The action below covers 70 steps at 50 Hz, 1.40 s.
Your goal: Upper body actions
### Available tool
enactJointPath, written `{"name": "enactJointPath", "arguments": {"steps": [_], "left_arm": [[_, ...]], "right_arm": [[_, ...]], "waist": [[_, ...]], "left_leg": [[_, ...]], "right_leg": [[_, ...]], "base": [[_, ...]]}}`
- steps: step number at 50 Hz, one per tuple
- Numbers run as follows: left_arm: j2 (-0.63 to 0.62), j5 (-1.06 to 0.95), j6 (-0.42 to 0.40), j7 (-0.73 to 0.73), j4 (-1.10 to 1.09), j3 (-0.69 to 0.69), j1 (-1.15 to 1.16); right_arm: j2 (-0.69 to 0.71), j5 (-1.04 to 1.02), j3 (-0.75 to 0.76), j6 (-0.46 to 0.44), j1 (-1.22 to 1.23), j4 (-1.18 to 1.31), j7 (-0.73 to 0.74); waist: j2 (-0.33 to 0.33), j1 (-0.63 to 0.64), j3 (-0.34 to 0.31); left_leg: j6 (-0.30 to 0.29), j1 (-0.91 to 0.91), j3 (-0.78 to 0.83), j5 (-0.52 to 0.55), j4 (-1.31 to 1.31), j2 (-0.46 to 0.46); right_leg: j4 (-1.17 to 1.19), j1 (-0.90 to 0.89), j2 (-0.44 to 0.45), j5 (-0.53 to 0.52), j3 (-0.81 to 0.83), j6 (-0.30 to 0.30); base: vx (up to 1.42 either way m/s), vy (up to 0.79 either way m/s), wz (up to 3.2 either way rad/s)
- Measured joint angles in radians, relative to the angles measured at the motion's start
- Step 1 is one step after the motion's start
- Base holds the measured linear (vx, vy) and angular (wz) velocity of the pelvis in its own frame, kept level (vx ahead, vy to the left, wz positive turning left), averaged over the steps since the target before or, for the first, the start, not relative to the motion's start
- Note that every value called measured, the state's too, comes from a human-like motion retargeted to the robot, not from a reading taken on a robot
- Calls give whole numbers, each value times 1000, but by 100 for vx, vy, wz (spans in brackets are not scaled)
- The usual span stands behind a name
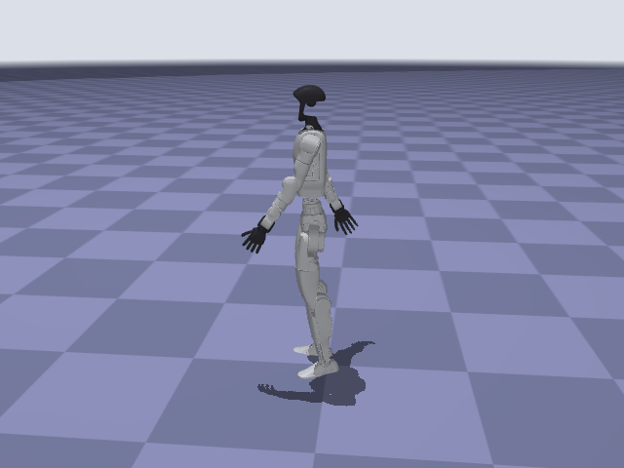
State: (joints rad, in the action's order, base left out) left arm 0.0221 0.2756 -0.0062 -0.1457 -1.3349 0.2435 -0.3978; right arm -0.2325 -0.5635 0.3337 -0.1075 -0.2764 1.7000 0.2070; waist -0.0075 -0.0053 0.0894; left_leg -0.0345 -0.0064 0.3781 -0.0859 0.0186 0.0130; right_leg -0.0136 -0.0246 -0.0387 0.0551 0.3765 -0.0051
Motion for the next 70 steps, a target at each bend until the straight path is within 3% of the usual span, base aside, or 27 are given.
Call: {"name": "enactJointPath", "arguments": {"steps": [8,13,20,25,30,35,40,47,52,58,66,70], "left_arm": [[86,23,126,-67,-290,166,377],[123,-36,203,-86,-365,235,689],[112,-49,183,-93,-365,351,919],[129,-147,175,-53,-365,294,841],[126,-189,163,-5,-365,145,567],[75,-109,124,-88,-305,66,234],[5,-67,26,-75,-122,-36,10],[-10,-15,-57,-12,74,-113,-136],[-33,-35,-83,8,51,-109,-102],[-9,-21,-25,-71,-145,-20,66],[100,16,151,-16,-365,113,449],[140,29,167,-60,-365,201,639]], "right_arm": [[126,-43,-179,103,403,-2,-223],[238,-68,-298,191,596,-180,-432],[321,9,-356,280,732,-354,-515],[305,-29,-363,297,705,-338,-512],[237,-115,-315,276,574,-227,-427],[137,-178,-187,151,411,-11,-271],[47,-134,-83,-45,169,0,-186],[-22,-35,52,-66,-29,0,-94],[-13,62,48,-88,-24,0,-67],[50,-36,-115,-62,189,0,-160],[200,-175,-328,149,555,-132,-430],[250,-132,-372,230,626,-298,-508]], "waist": [[19,-19,10],[26,-45,11],[32,-56,9],[15,-65,13],[1,-63,14],[-20,-54,14],[-22,-45,21],[-13,-55,16],[-11,-32,16],[3,-21,19],[17,-14,18],[17,-16,22]], "left_leg": [[-2,23,11,-1,-19,5],[-9,28,22,-3,-24,13],[-14,19,17,-4,-17,21],[-11,6,-10,4,-13,11],[-3,-10,-39,12,-6,-1],[4,-26,-72,18,3,-15],[5,-42,-68,17,10,-17],[5,-47,-53,13,15,-14],[6,-44,-48,11,14,-17],[10,-33,-47,12,3,-18],[9,-12,-33,8,-6,-16],[7,-12,-39,8,-9,-18]], "right_leg": [[10,-14,16,-1,-41,-10],[17,-30,24,-3,-66,-12],[24,-43,24,-2,-82,-10],[21,-33,13,4,-58,-10],[13,-16,-1,9,-17,-5],[1,5,-15,11,21,2],[-9,5,-20,5,41,11],[-10,3,-25,1,49,19],[-10,4,-27,0,44,19],[-8,0,-19,-1,29,14],[0,-8,-13,-2,2,8],[8,-15,-17,2,-6,9]], "base": [[0,0,0],[0,0,0],[0,0,4],[0,-1,32],[-2,2,35],[-1,3,26],[0,1,-4],[0,1,-3],[0,0,0],[0,0,0],[0,0,-2],[3,0,15]]}}
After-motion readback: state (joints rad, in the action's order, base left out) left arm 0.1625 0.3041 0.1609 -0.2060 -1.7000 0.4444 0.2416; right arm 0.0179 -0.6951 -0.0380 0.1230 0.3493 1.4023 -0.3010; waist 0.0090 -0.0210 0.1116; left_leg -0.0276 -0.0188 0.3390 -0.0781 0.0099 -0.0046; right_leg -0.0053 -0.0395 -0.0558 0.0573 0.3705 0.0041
